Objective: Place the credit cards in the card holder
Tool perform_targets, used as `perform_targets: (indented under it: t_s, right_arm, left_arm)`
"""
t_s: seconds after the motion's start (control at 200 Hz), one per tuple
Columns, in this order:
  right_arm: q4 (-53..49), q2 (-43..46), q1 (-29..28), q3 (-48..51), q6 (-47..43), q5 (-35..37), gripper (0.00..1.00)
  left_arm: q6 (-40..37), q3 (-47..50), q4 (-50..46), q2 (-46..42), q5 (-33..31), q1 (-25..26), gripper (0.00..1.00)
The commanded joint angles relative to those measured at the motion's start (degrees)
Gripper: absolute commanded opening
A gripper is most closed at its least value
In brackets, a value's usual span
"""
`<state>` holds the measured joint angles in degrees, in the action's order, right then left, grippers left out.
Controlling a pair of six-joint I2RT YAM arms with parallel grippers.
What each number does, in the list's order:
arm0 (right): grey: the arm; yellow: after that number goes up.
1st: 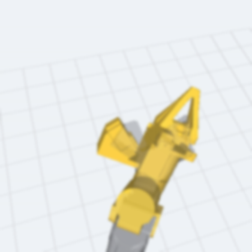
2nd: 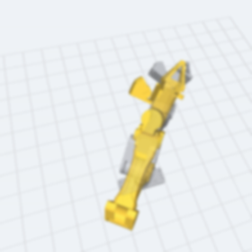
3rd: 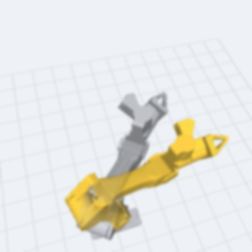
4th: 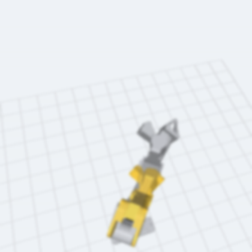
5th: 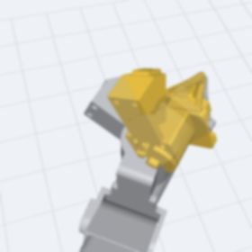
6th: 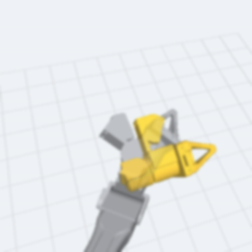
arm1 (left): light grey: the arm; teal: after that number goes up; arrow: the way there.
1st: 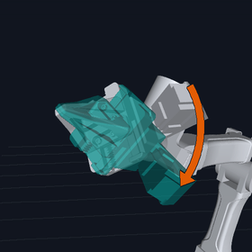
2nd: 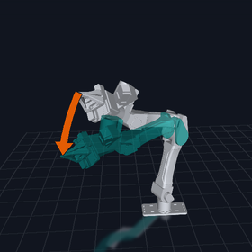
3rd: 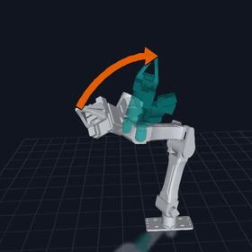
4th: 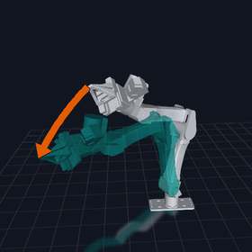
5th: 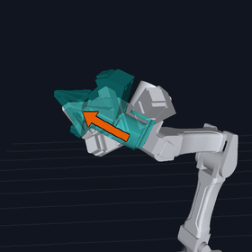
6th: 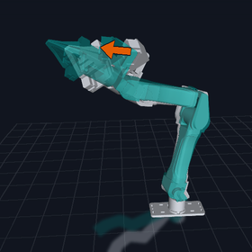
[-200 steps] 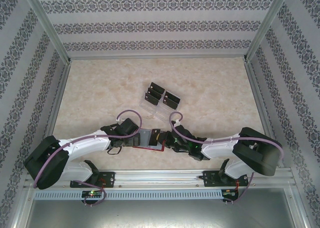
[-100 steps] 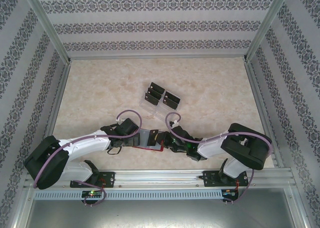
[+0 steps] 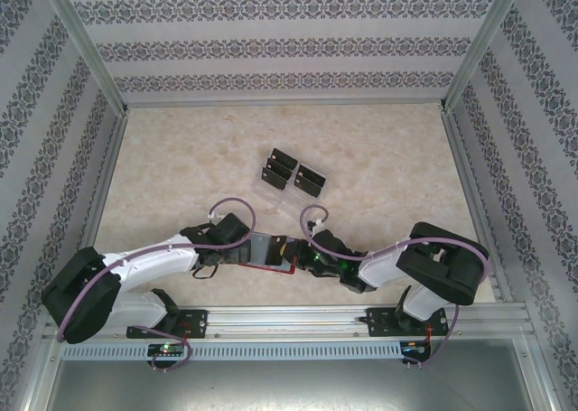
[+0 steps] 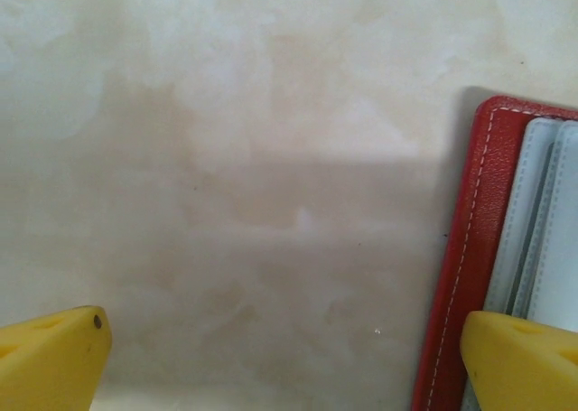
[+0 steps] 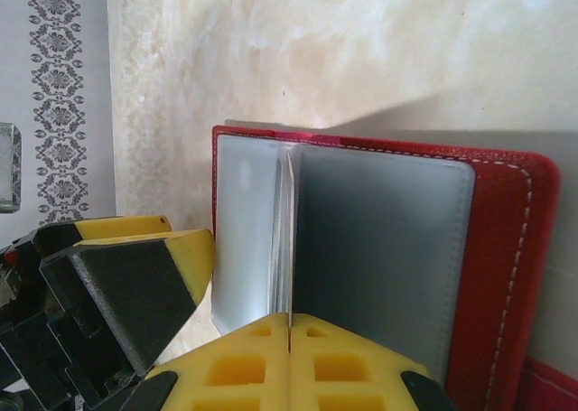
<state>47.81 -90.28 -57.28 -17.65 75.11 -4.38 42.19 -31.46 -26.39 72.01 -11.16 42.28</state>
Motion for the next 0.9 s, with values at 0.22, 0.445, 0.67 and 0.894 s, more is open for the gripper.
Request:
perform_targets:
  t_s: [0.22,0.445,0.67,0.894]
  right_arm:
    - [4.72,-0.37,-0.57,1.97,-1.74,-0.81,0.00]
    - [5.18,-0.16,-0.50,2.44,-1.90,-0.45,0.00]
    - [6.91,-0.85,-0.47,2.18,-1.56,-0.60,0.00]
    - [9.14,-2.59,-0.45,2.08,-1.12,-0.81,0.00]
  left_arm:
    - [-4.93,-2.87,-0.70,-0.72,0.39,1.52,1.00]
    - [-2.58,-1.19,-0.98,3.37,-1.06,2.01,1.00]
    - [0.33,-0.21,-2.08,3.38,-2.82,2.01,1.00]
    - [0.37,-0.09,-2.04,3.16,-2.73,2.01,1.00]
